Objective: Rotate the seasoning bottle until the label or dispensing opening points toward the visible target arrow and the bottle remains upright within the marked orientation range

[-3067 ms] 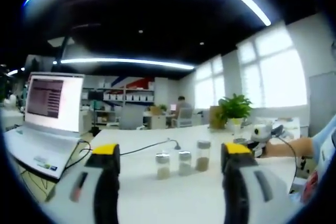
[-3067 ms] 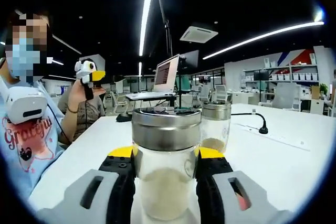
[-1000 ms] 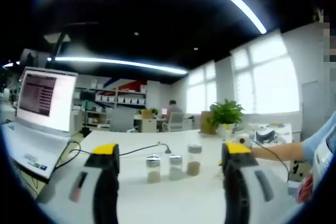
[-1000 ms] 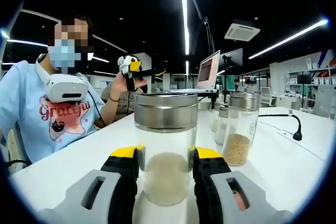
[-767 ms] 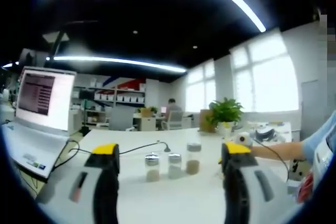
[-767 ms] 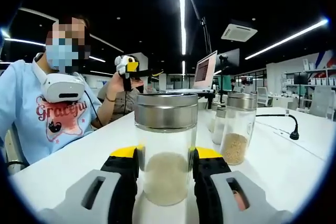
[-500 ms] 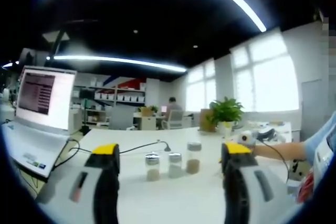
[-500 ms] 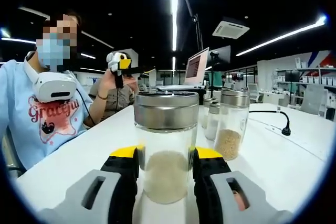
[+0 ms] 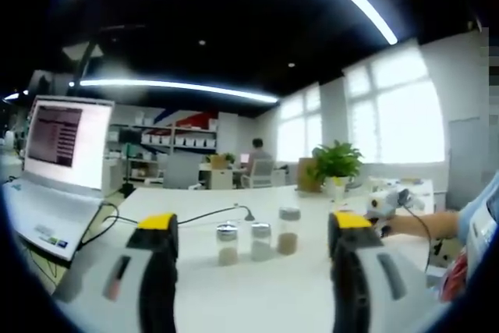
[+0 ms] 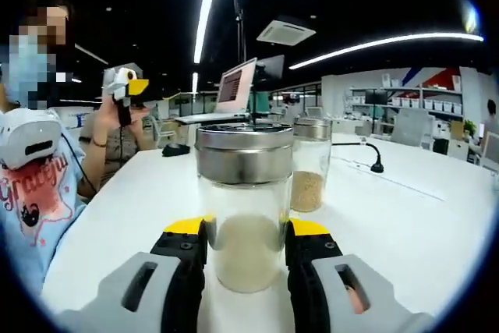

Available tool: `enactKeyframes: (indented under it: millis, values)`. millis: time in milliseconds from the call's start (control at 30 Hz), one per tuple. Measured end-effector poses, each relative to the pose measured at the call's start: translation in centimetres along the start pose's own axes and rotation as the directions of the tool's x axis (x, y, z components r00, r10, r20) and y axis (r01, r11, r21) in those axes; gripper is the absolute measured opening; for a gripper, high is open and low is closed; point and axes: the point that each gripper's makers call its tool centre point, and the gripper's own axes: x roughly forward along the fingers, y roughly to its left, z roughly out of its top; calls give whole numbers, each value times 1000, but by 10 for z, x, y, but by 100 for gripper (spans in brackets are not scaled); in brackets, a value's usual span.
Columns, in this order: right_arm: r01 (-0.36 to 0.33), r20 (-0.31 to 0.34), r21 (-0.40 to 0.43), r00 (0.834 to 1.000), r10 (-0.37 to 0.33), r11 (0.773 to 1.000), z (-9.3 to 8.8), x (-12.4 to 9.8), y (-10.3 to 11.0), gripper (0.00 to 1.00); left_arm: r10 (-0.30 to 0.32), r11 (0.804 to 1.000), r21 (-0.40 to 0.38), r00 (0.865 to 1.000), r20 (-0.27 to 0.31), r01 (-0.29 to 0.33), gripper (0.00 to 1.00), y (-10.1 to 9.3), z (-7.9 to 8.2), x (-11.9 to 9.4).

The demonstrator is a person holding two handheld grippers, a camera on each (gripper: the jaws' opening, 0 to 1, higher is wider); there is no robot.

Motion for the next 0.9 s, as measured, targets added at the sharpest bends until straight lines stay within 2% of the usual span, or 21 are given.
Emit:
enactKeyframes:
  millis: [133, 200, 333, 400, 533, 700, 833, 900]
  values:
    - [95, 5, 23, 995, -95, 995, -1, -1, -2, 39, -1, 1000, 0, 1000, -5, 1, 83, 2, 0, -1]
    - [164, 1, 59, 986, -164, 985, -3, -3, -4, 39, 1, 1000, 0, 1000, -6, -1, 83, 3, 0, -2]
    - [297, -40, 69, 955, -294, 952, -6, -6, -5, 39, 10, 1000, -4, 1000, -2, -10, 83, 7, 2, -3]
    - [323, -39, 51, 946, -321, 945, -7, -5, -4, 39, 9, 1000, -7, 1000, -10, -9, 83, 7, 1, -4]
    - [407, -38, 59, 913, -406, 911, -10, -6, -5, 39, -9, 1000, -22, 1000, -6, 9, 83, 4, 3, -5]
    - [459, -79, 85, 888, -454, 884, -18, -6, -3, 39, 0, 1000, -18, 1000, -7, -1, 82, 6, 2, -6]
    - [459, -80, 80, 888, -453, 885, -18, -8, -2, 39, 8, 1000, -23, 1000, -3, -8, 82, 8, 4, -7]
    - [446, -76, 123, 895, -440, 886, -19, -9, -1, 39, 11, 1000, -23, 1000, -3, -11, 82, 9, 4, -8]
